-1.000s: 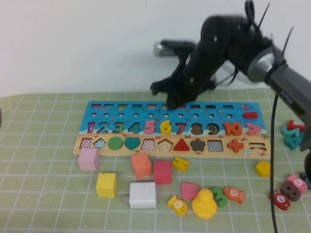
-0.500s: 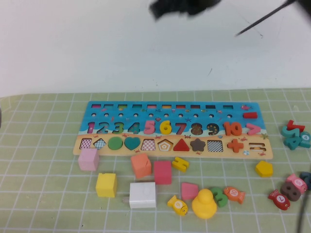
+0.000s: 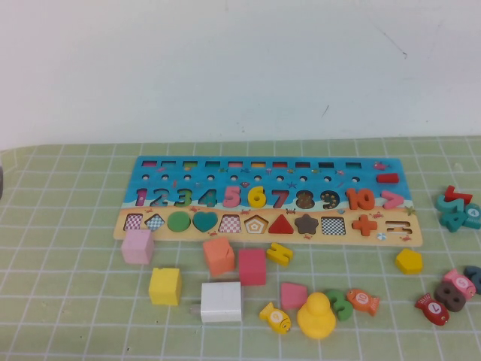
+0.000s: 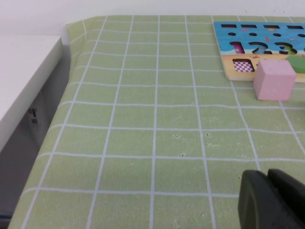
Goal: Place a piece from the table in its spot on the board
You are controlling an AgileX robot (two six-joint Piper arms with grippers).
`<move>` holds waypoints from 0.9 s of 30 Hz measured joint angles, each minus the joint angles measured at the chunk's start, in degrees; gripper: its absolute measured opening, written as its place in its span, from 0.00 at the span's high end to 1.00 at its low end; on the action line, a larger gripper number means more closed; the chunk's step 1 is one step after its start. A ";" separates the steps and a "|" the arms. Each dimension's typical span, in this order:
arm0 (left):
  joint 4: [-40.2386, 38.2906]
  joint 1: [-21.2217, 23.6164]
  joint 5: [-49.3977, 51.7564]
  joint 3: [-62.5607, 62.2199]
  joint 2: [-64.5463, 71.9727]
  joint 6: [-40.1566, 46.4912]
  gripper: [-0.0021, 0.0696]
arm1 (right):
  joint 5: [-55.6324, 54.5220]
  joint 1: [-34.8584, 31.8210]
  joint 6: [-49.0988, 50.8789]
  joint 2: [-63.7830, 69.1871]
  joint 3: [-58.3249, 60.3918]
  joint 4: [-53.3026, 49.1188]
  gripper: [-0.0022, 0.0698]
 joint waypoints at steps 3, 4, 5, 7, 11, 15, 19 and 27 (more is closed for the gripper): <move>0.00 0.00 0.00 0.00 0.00 0.00 0.97 | 0.00 0.00 1.43 -7.11 10.29 1.30 0.95; 0.00 0.00 0.00 0.00 0.00 0.00 0.97 | 0.00 0.00 1.65 -9.67 13.80 1.84 0.95; 0.00 0.00 0.00 0.00 0.00 0.00 0.97 | 0.00 0.00 1.93 -12.26 16.50 2.29 0.95; 0.00 0.00 0.00 0.00 0.00 0.00 0.97 | 0.00 0.00 3.39 -17.34 22.77 2.83 0.95; 0.00 0.00 0.00 0.00 0.00 0.00 0.97 | 0.00 0.00 8.32 -25.33 31.77 4.25 0.96; 0.00 0.00 0.00 0.00 0.00 0.00 0.97 | 0.00 0.00 10.97 -30.75 36.24 8.32 0.96; 0.00 0.00 0.00 0.00 0.00 0.00 0.97 | 0.00 0.00 11.48 -32.18 37.09 12.10 0.96; 0.00 0.00 0.00 0.00 0.00 0.00 0.97 | 0.00 -0.92 11.62 -32.18 37.09 15.18 0.96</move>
